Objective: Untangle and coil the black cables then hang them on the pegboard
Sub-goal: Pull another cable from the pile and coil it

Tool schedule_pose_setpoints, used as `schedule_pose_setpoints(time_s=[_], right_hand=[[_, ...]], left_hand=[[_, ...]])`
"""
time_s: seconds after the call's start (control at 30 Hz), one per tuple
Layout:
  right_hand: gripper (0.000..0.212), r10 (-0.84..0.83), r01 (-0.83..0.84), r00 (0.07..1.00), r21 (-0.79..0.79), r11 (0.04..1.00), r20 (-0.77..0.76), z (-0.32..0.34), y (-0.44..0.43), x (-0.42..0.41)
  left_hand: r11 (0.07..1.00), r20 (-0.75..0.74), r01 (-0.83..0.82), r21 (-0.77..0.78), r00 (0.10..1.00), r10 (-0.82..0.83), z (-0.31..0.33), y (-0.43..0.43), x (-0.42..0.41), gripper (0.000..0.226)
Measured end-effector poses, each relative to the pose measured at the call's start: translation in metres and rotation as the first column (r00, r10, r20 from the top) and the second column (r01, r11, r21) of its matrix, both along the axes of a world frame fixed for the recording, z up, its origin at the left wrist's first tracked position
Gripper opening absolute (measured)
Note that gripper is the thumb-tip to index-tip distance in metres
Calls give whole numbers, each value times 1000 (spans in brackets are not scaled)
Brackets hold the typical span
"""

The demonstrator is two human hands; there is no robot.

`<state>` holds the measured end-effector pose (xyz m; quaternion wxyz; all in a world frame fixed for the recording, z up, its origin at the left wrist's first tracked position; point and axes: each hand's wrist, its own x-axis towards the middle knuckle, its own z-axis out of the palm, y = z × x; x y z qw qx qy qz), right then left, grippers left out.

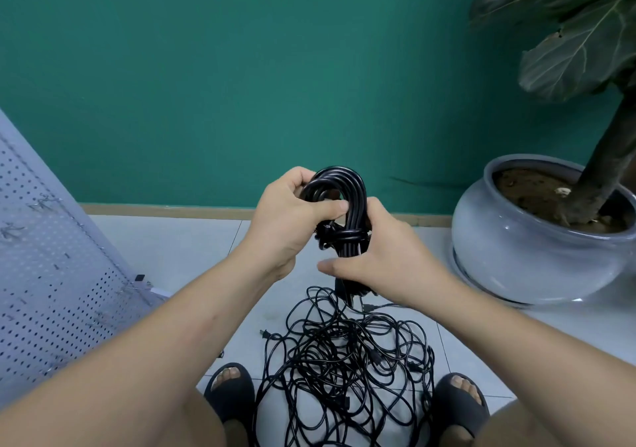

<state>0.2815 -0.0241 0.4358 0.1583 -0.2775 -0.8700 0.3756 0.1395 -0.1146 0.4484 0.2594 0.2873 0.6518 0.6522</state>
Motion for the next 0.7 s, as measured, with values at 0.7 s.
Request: schedule_pose_setpoints(time_s=[0.7], right_hand=[[28, 172, -385, 918, -697, 605, -358, 17, 40, 24]], left_hand=[[942, -189, 315, 120, 938, -289, 2, -22, 0, 50]])
